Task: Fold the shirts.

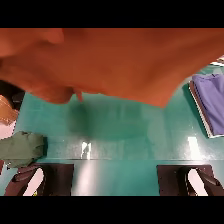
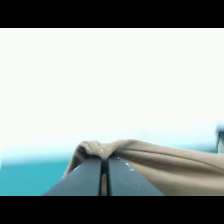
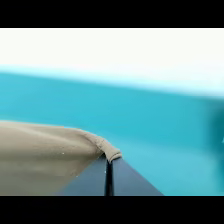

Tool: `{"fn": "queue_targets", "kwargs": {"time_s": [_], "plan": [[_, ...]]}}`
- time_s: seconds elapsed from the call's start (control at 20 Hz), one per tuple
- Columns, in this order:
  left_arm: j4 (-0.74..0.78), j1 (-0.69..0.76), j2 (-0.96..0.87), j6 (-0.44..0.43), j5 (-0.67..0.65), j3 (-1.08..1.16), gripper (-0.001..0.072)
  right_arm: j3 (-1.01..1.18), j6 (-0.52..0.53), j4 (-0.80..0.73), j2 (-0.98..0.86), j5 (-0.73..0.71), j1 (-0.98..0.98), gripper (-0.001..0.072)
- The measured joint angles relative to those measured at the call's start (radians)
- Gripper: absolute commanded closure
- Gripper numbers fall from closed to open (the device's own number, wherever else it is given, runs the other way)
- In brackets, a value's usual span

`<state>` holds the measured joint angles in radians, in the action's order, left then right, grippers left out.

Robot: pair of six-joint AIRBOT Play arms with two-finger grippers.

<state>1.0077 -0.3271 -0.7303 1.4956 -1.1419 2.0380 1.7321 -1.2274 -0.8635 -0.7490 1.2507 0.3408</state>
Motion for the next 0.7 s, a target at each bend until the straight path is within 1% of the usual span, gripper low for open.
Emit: {"fn": "queue_targets", "kwargs": {"time_s": [0.15, 0.25, 0.35, 0.5, 0.6, 0.7], "plan": [[0.003, 0.000, -0.008, 0.019, 0.024, 0.075, 0.0682, 0.140, -0.008, 0.000, -0.009, 0.035, 0.099, 0.0700], [-0.018, 0.000, -0.027, 0.031, 0.005, 0.052, 0.0681, 0.217, -0.028, 0.002, -0.051, 0.067, 0.117, 0.0700], [-0.058, 0.000, -0.059, 0.036, -0.041, -0.021, 0.0681, 0.259, -0.051, 0.000, -0.111, 0.117, 0.096, 0.0700], [-0.109, 0.002, -0.130, 0.037, -0.112, -0.171, 0.0681, 0.233, -0.091, -0.029, -0.222, 0.196, 0.007, 0.0700], [-0.113, 0.023, -0.190, 0.023, -0.144, -0.270, 0.0681, 0.175, -0.120, -0.117, -0.305, 0.232, -0.078, 0.0700], [-0.097, 0.072, -0.262, 0.001, -0.155, -0.352, 0.0681, 0.113, -0.139, -0.224, -0.386, 0.256, -0.159, 0.0700]]}}
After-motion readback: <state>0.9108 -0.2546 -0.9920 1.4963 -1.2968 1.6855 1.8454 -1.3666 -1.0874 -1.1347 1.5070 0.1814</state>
